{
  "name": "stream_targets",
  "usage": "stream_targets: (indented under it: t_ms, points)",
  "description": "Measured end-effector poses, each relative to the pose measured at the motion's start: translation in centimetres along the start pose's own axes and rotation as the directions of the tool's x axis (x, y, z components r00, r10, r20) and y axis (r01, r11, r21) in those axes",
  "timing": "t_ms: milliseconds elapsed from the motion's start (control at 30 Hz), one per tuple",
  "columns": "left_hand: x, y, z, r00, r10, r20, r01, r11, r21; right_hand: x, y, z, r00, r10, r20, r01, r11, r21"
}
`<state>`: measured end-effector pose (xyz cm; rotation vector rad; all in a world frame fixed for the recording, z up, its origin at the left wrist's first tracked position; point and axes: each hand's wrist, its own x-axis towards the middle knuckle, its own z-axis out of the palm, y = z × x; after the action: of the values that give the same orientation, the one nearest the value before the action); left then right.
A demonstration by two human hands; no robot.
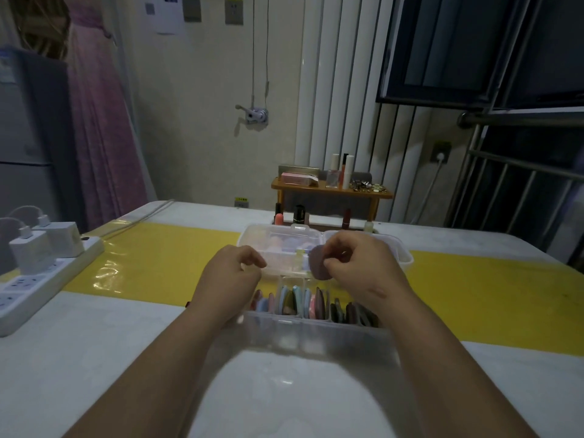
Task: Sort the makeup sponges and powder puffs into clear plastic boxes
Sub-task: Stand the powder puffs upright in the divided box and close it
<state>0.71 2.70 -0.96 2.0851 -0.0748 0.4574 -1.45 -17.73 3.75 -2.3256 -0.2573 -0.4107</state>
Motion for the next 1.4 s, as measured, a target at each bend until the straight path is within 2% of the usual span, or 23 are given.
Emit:
stream_targets:
  t_ms: [100,233,367,533,767,900,1133,1300,1400]
  points:
    - [0.3,-0.3,0.1,0.992,-0.109,0.065,0.113,0.991,-0.071,0.1,0.2,-1.1,0.994,0.100,-0.037,-0.103,0.993,-0.063]
    - [0.4,-0.5,0.1,0.984,-0.162,0.073,0.168,0.982,-0.091,0.3,0.6,-2.2,0.964,0.258,-0.056,-0.263,0.960,-0.096]
    - [0.4,-0.7,0.3,0.985,-0.168,0.045,0.172,0.981,-0.090,0.3,0.8,-2.8,0.938,0.339,-0.067,-0.345,0.927,-0.144]
    - [0.3,-0.6,-0.3,0.982,-0.187,-0.022,0.185,0.980,-0.072,0.3,0.9,-3.5,0.930,0.340,-0.138,-0.363,0.911,-0.198]
    - [0.1,-0.3,-0.5,0.983,-0.182,-0.028,0.182,0.983,-0.030,0.2,0.6,-4.1,0.922,0.341,-0.181,-0.377,0.897,-0.232]
    - [0.1,-0.3,-0.5,0.983,-0.180,-0.024,0.179,0.983,-0.033,0.1,0.6,-4.2,0.911,0.397,-0.114,-0.412,0.860,-0.302]
    - [0.2,-0.5,-0.5,0.983,-0.183,-0.021,0.182,0.982,-0.040,0.5,0.8,-3.7,0.885,0.462,0.061,-0.365,0.769,-0.525]
    - [0.3,-0.6,-0.4,0.982,-0.185,-0.021,0.184,0.982,-0.052,0.7,1.5,-3.2,0.827,0.558,0.074,-0.426,0.707,-0.564]
    - [0.3,-0.5,-0.4,0.983,-0.180,-0.023,0.179,0.983,-0.043,0.8,2.2,-2.6,0.844,0.532,0.070,-0.406,0.719,-0.564]
